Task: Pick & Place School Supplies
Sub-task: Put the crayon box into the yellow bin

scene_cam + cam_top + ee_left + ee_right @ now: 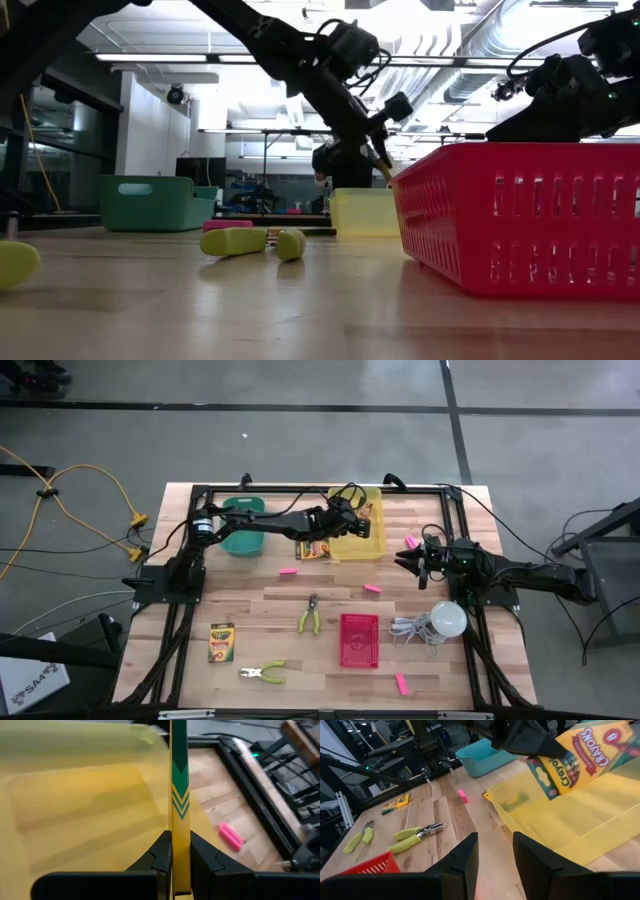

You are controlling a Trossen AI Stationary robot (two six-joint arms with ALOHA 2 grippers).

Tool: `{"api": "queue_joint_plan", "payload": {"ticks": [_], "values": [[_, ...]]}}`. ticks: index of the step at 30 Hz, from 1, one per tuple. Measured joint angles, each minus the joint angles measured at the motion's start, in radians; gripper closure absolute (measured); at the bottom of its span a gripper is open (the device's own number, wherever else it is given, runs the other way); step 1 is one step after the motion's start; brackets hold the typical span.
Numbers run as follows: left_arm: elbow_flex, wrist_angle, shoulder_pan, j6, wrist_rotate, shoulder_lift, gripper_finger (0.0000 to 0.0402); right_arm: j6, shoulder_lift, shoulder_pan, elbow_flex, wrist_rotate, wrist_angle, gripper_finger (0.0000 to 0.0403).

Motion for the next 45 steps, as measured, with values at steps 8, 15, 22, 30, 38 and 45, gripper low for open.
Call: {"api": "queue_joint_plan", "payload": {"ticks": [8, 15, 22, 30, 38, 45], "values": [[0.000, -0.048, 0.033, -0.033, -0.006, 0.000, 0.0371, 0.000, 0.000, 0.000, 0.000, 0.000, 0.000, 0.0292], [0.009, -0.103, 0.047, -0.038, 0.001, 0.000, 0.0371, 0.000, 0.000, 0.000, 0.000, 0.000, 0.000, 0.0292], [0.064, -0.238, 0.055, -0.054, -0.005, 0.000, 0.0371, 0.000, 0.000, 0.000, 0.000, 0.000, 0.000, 0.0292], [0.065, -0.274, 0.055, -0.061, -0.009, 0.000, 0.0371, 0.000, 0.000, 0.000, 0.000, 0.000, 0.000, 0.0292], [0.065, -0.288, 0.061, -0.053, 0.051, 0.000, 0.0371, 0.000, 0.000, 0.000, 0.000, 0.000, 0.001, 0.0292], [0.065, -0.360, 0.064, -0.080, 0.042, 0.000, 0.0371, 0.000, 0.000, 0.000, 0.000, 0.000, 0.001, 0.0292]]}}
